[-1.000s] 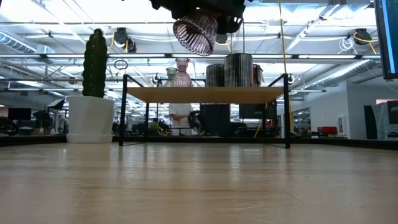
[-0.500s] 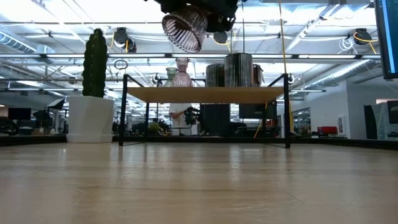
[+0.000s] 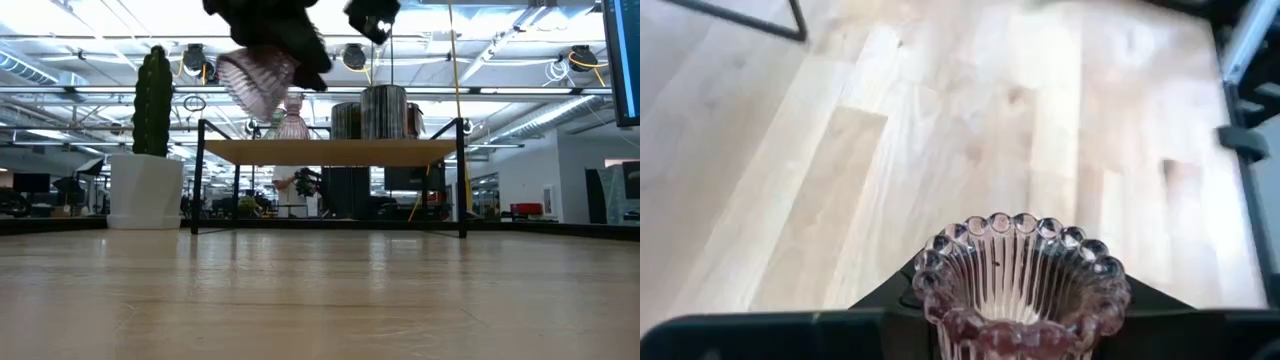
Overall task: Pick & Place candle stick holders
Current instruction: Put the pink vase candle holder on the shelf
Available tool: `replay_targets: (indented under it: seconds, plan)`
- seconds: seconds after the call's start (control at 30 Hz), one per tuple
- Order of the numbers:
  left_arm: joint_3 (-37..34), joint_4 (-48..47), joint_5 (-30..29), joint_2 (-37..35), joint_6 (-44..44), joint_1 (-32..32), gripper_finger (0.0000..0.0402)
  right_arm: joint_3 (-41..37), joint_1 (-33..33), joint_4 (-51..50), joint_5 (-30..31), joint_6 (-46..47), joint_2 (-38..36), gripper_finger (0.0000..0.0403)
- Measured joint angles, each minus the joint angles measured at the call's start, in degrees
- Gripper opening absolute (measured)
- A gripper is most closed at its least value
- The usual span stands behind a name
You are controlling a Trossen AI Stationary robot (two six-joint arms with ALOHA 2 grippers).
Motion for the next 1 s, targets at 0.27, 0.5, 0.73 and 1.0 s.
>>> replay_targets:
  seconds: [0.27, 0.5, 0.73, 1.0]
  plan:
    - [0.39, -5.30, -5.44, 0.11, -5.82, -1.66, 0.0120, 0.09, -1.24, 1.89, 1.31, 0.52, -2.78, 0.0164]
    - [0.31, -6.03, -25.62, -2.55, -10.59, -3.31, 0.0120, 0.23, -1.57, 0.65, 2.21, -0.37, -4.78, 0.0159]
    - [0.50, -8.58, -59.11, -9.67, -11.12, -5.59, 0.0120, 0.15, -1.49, -0.69, 3.04, -1.60, -6.42, 0.0156]
    - [-1.30, -8.46, -77.32, -8.77, -14.19, -2.77, 0.0120, 0.22, -1.44, -0.28, 4.53, -5.04, -7.65, 0.0155]
